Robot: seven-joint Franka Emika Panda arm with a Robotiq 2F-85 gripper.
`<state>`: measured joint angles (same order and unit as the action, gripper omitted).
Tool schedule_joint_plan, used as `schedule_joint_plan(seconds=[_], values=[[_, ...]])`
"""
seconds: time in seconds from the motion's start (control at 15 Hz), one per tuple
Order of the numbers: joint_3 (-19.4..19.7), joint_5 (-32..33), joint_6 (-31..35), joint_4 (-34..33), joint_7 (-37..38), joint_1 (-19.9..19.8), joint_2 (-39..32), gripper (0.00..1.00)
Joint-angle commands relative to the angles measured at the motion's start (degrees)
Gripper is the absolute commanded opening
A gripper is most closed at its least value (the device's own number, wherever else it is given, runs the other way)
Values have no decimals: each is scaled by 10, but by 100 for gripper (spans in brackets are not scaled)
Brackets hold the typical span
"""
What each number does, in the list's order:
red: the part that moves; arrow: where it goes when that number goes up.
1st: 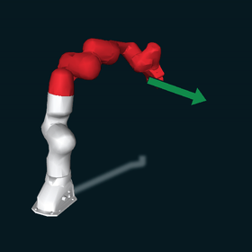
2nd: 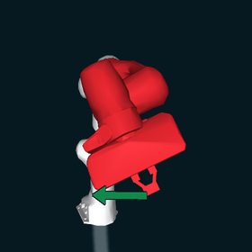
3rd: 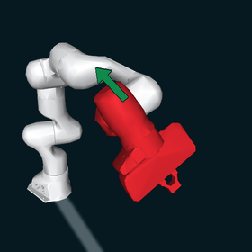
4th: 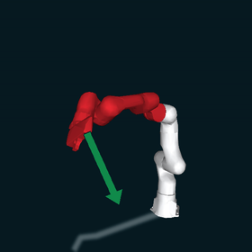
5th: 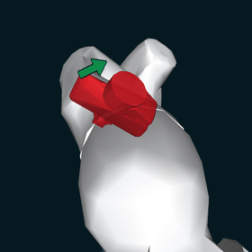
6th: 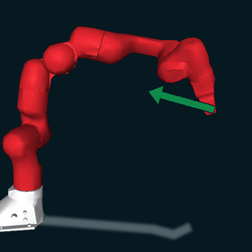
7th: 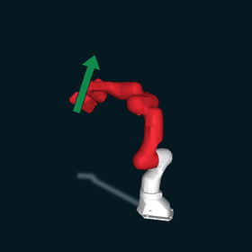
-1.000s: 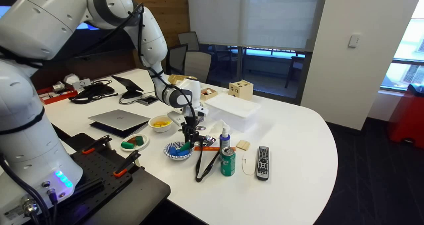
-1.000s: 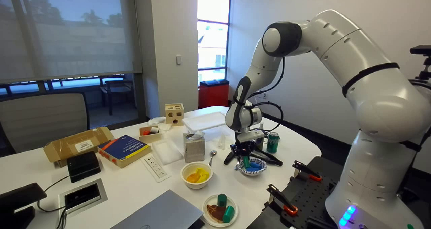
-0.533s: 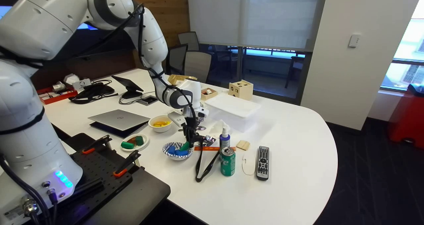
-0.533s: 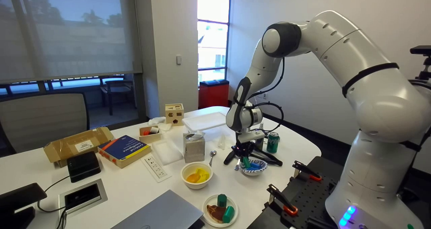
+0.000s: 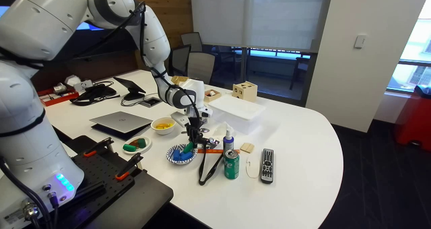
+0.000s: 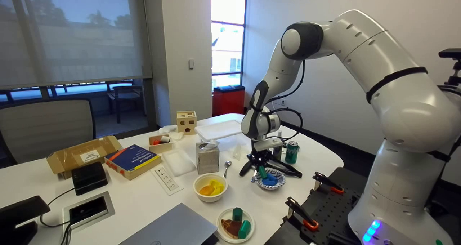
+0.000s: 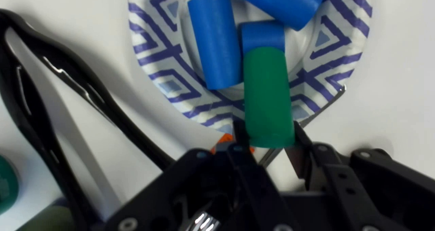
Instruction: Pick up the green cylinder and put it onto the plate
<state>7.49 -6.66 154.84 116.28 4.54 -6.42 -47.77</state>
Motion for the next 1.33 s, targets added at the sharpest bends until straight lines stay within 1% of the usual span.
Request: schedule_joint_plan(seconds=[0.0,0.2,0.33,0.47,0.8,0.93,1.07,1.27], values=[[-30,2,10,44,-29,-16,61,8],[-60,1,4,72,-61,-22,103,8],[-92,-6,-2,87,-96,-34,122,8],[-140,-20,4,107,-144,-53,130,8],[-255,-62,32,159,-236,-81,122,8],[-285,-77,56,182,-246,-81,117,8],[-310,-93,89,205,-239,-84,113,8],[-354,-103,119,219,-236,-103,96,8]])
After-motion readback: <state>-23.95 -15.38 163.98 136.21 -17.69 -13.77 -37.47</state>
